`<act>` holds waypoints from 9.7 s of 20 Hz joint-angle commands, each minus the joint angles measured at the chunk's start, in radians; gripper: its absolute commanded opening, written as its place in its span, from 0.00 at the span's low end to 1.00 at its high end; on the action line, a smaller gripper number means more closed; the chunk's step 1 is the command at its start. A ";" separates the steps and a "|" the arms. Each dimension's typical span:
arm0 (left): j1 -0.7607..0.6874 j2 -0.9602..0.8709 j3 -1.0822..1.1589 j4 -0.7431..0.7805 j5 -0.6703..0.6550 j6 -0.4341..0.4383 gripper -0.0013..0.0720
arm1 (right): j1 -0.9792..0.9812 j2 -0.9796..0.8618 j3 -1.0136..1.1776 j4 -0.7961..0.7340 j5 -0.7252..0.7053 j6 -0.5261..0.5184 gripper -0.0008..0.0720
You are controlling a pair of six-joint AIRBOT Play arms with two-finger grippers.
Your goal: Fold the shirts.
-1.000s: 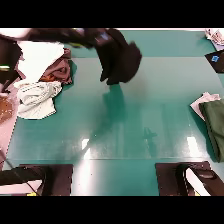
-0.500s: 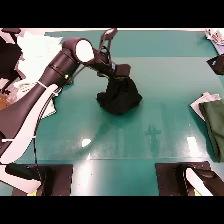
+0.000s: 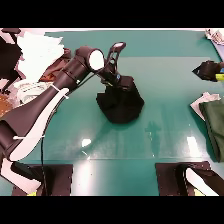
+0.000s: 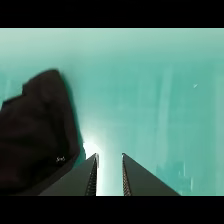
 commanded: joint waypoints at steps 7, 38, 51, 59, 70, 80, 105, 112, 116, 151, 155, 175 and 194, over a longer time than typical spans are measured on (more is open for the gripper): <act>0.111 0.007 0.209 0.472 -0.422 0.116 0.99 | 0.046 -0.094 0.000 -0.007 0.044 -0.019 0.57; 0.391 -0.100 -0.348 -0.345 0.150 0.290 0.10 | 0.278 -0.293 0.000 0.055 0.159 -0.007 0.57; 0.379 0.419 -0.258 0.060 -0.304 -0.128 0.05 | 0.277 -0.293 0.000 -0.006 0.066 -0.008 0.57; 0.310 0.442 -0.439 0.360 -0.391 -0.279 0.05 | 0.277 -0.324 0.000 -0.004 0.091 -0.008 0.57; 0.491 0.433 -0.656 0.385 0.031 -0.345 0.84 | 0.278 -0.324 0.000 -0.004 0.109 0.007 0.57; 0.517 0.652 -0.864 0.108 -0.267 0.212 0.84 | 0.278 -0.324 0.000 -0.004 0.104 0.006 0.57; 0.517 0.608 -1.256 -0.100 0.310 0.290 0.42 | 0.312 -0.324 0.000 0.005 0.147 0.019 0.57; 0.517 0.677 -1.136 -0.091 0.049 0.240 0.05 | 0.310 -0.324 0.000 0.002 0.020 -0.001 0.57; 0.517 0.844 -1.072 0.010 -0.049 0.077 0.05 | 0.310 -0.351 0.000 0.005 -0.145 -0.001 0.57; 0.518 0.906 -0.769 0.243 -0.144 -0.217 0.05 | 0.057 -0.079 0.002 0.181 -0.101 -0.146 0.03; 0.517 0.913 -0.676 0.095 -0.330 -0.231 0.05 | 0.016 0.195 0.002 0.180 0.018 -0.146 0.03; 0.517 0.404 -0.256 0.040 -0.140 -0.074 0.05 | -0.130 -0.006 -0.050 0.261 -0.156 0.086 0.03; 0.533 -0.103 -0.251 0.084 0.621 -0.182 0.18 | 0.076 -1.003 0.569 0.105 -0.504 0.006 0.04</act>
